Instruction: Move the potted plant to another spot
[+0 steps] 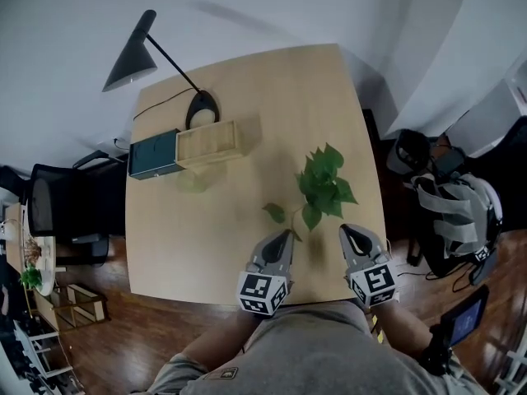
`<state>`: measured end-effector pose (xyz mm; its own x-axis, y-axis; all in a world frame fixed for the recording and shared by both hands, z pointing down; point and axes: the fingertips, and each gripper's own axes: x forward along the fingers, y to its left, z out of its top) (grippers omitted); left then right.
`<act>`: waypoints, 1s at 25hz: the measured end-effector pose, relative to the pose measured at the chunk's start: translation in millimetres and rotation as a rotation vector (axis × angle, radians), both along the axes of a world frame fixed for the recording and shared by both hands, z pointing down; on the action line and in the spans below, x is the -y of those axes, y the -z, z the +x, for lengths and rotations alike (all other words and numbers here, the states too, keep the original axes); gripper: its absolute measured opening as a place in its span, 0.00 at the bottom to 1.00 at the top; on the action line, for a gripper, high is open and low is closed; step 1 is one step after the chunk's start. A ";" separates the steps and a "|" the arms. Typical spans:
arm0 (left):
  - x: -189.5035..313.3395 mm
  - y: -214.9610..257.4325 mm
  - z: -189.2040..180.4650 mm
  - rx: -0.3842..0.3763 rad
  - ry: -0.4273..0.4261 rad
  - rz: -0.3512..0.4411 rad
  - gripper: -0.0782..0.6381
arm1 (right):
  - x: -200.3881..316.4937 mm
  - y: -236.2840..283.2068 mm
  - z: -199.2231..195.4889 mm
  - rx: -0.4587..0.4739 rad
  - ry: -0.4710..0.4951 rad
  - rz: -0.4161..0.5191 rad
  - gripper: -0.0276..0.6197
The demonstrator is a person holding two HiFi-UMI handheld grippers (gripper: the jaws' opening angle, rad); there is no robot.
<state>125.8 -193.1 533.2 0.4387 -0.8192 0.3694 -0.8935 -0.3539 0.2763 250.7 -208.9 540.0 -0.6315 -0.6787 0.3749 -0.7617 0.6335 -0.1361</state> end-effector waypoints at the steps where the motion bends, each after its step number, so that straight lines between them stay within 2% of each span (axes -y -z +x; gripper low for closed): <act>1: -0.2 -9.9 -0.7 0.005 0.002 -0.020 0.10 | 0.5 -10.2 0.8 -0.014 0.004 -0.018 0.05; 7: -1.3 -71.8 -2.9 0.045 0.002 -0.145 0.10 | 8.0 -68.2 4.5 -0.083 0.029 -0.100 0.05; 13: 5.6 -96.2 -5.1 0.060 0.024 -0.174 0.10 | 23.8 -98.6 0.5 -0.132 0.096 -0.114 0.10; 14: 7.2 -99.3 -5.2 0.063 0.026 -0.175 0.10 | 26.6 -102.2 -1.1 -0.142 0.111 -0.112 0.19; 21: 21.4 -113.8 -10.0 0.076 0.049 -0.181 0.10 | 42.5 -125.0 -18.8 -0.241 0.278 -0.071 0.57; 25: 27.3 -115.6 -10.7 0.080 0.053 -0.171 0.10 | 62.0 -130.4 -29.7 -0.263 0.353 -0.032 0.73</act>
